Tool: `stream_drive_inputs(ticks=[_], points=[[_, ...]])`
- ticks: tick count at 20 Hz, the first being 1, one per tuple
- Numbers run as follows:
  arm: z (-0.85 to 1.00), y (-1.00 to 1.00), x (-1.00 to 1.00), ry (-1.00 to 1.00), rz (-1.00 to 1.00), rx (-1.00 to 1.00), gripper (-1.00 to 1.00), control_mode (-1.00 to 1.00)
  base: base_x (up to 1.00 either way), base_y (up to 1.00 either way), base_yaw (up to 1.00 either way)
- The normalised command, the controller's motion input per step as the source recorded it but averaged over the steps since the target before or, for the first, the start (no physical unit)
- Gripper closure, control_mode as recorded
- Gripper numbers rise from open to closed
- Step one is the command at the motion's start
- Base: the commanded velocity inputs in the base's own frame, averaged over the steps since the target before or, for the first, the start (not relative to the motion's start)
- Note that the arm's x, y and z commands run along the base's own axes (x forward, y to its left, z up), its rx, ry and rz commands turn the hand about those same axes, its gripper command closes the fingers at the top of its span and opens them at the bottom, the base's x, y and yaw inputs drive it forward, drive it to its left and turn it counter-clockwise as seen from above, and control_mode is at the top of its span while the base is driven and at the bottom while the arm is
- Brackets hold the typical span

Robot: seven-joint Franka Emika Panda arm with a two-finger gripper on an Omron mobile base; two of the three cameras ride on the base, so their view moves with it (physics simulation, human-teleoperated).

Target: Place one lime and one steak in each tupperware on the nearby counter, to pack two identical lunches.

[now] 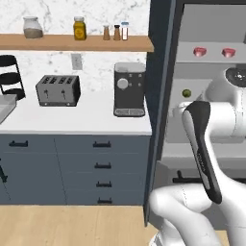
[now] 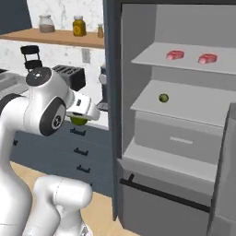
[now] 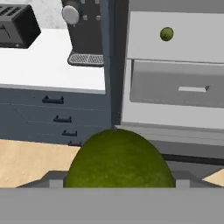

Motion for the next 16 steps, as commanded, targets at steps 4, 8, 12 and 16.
stream_drive_inputs(ticks=[4, 8, 12, 16], points=[[0.0, 0.0, 0.0, 0.0, 0.0, 0.0, 1.0, 1.0, 0.19, 1.0, 0.3], [0.0, 0.0, 0.0, 0.0, 0.0, 0.0, 1.0, 1.0, 0.32, 1.0, 0.25], [0.0, 0.0, 0.0, 0.0, 0.0, 0.0, 1.0, 1.0, 0.8, 1.0, 0.14], [0.0, 0.0, 0.0, 0.0, 0.0, 0.0, 1.0, 1.0, 1.0, 1.0, 0.03]])
